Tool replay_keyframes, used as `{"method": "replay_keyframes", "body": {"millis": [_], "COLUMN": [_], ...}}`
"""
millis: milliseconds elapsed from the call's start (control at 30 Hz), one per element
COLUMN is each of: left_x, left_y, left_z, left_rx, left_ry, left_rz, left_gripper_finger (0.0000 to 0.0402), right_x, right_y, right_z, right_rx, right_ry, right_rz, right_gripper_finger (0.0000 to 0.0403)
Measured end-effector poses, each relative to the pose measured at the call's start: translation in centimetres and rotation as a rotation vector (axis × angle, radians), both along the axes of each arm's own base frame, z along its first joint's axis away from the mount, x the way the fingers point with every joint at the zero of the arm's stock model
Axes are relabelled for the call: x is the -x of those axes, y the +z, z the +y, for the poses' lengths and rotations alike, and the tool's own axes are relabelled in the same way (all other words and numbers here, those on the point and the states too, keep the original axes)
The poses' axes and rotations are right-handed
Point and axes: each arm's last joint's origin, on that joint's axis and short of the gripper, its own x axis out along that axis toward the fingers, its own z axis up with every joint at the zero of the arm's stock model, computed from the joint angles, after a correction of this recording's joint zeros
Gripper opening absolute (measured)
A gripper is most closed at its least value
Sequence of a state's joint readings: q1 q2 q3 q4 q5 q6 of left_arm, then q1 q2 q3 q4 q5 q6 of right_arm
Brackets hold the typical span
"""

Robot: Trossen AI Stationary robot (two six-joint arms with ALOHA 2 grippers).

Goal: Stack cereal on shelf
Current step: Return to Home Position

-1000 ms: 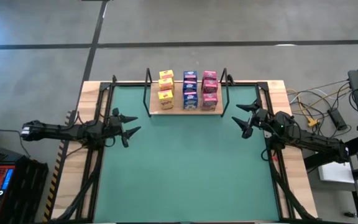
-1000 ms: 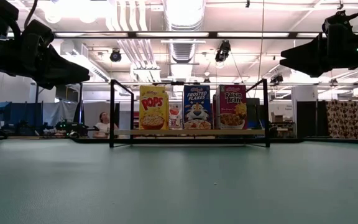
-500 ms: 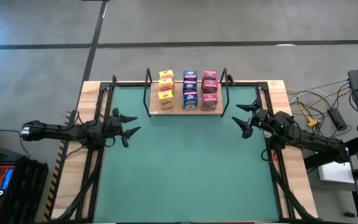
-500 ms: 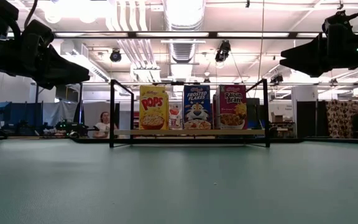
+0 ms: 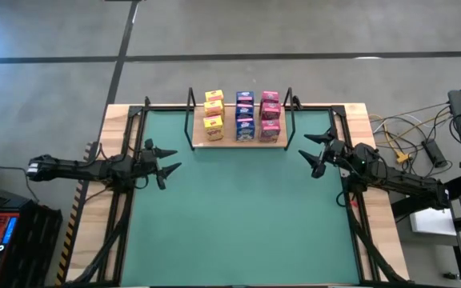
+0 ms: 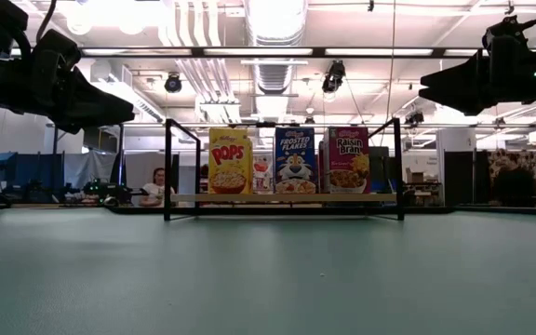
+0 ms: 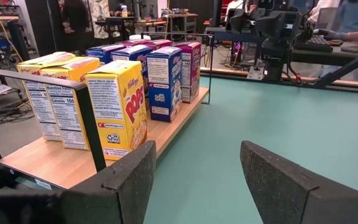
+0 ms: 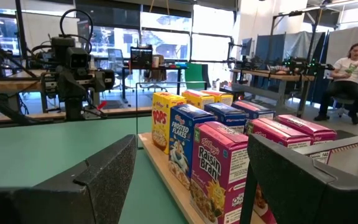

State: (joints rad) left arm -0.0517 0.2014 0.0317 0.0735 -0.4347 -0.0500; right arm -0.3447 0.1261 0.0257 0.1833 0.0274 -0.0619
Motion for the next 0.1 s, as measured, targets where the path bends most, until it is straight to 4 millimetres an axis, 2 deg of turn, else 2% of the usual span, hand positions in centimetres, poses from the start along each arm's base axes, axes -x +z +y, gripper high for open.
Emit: {"method": "replay_keyframes", "body": {"millis": [100], "left_x": [0.00], "left_y": [0.00], "left_z": [0.00], "left_rx": [0.000], "left_ry": [0.000], "left_rz": [0.000], "left_gripper_finger": [0.0218], "right_x": [0.00], "right_y": [0.00], "right_z": [0.00], "right_rx": [-0.001], "right_ry": [0.000], "right_rz": [0.000], "right_gripper_finger": [0.0297]}}
